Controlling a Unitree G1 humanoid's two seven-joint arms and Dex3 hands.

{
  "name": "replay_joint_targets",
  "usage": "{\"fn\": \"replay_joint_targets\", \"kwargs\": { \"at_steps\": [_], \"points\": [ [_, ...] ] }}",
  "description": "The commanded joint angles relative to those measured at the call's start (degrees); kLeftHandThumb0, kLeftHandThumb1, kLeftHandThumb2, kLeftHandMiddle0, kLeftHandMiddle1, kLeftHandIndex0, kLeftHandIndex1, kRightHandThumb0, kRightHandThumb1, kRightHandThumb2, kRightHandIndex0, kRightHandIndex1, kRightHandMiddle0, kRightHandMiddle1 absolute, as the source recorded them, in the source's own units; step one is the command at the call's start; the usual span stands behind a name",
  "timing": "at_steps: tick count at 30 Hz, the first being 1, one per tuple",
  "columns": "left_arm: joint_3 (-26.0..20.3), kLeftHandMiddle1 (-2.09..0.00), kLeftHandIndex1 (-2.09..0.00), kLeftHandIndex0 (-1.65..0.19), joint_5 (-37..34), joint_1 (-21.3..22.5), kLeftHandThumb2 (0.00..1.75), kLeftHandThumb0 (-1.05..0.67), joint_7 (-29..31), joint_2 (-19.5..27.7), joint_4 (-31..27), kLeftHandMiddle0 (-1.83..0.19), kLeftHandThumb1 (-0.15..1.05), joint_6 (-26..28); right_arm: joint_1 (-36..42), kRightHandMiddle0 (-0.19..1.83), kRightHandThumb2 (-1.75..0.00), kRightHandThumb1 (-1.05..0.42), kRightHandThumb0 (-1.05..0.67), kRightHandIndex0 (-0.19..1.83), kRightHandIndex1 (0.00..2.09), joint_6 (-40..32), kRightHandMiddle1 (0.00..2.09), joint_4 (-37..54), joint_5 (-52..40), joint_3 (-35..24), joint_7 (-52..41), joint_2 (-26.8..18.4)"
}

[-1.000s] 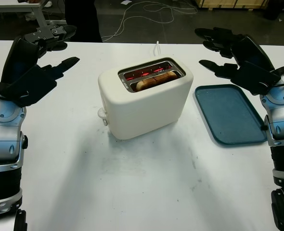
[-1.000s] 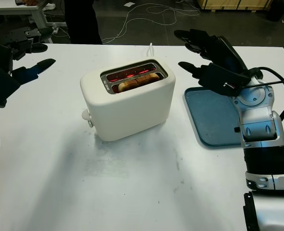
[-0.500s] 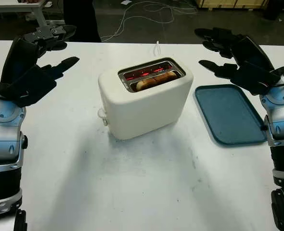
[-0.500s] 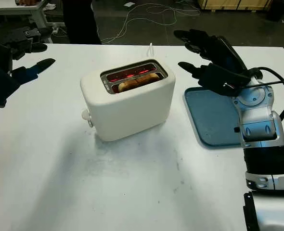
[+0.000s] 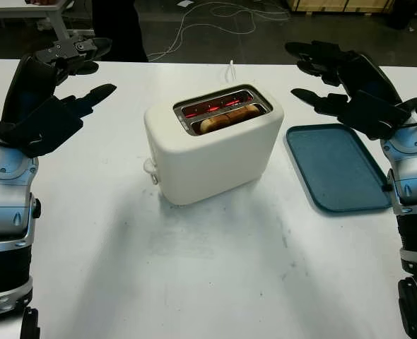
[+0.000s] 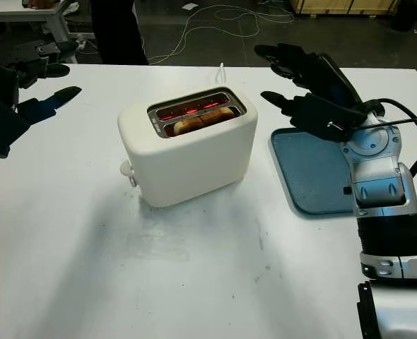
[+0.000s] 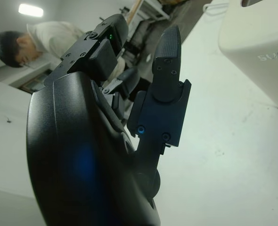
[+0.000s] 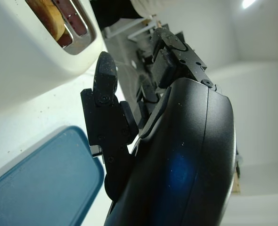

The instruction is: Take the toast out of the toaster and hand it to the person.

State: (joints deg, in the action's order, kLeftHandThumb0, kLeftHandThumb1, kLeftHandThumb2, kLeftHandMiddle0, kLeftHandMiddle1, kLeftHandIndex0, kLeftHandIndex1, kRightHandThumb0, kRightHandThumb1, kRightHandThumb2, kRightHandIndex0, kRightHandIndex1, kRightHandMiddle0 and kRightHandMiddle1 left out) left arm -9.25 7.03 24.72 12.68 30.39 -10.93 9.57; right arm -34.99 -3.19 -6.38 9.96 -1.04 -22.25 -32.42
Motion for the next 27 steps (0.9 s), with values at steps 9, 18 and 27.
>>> {"fn": "replay_joint_targets", "kwargs": {
  "at_steps": [9,18,27],
  "points": [
    [-0.9,-0.88,-0.12,-0.59,-1.1,-0.5,0.12,-0.36,-0.8,-1.7,0.4,-0.26,0.92,-2.5,-0.5,0.42,-0.36,-0.92,-0.2,0.43,0.01,0.5,0.01,0.6,-0.1,0.1,0.2,0.0],
    [-0.8,-0.9,-0.14,-0.59,-0.6,-0.5,0.11,-0.34,-0.4,-1.2,0.9,-0.25,0.92,-2.8,-0.3,0.42,-0.35,-0.92,-0.21,0.42,0.01,0.0,0.0,0.8,0.3,0.2,0.5,0.1],
    [-1.0,-0.91,-0.15,-0.58,-0.9,-0.6,0.09,-0.3,-0.3,-1.2,1.6,-0.25,0.92,-3.9,-0.3,0.43,-0.34,-0.92,-0.2,0.42,0.01,0.4,0.01,0.6,0.2,0.0,0.7,0.3]
  ]
}}
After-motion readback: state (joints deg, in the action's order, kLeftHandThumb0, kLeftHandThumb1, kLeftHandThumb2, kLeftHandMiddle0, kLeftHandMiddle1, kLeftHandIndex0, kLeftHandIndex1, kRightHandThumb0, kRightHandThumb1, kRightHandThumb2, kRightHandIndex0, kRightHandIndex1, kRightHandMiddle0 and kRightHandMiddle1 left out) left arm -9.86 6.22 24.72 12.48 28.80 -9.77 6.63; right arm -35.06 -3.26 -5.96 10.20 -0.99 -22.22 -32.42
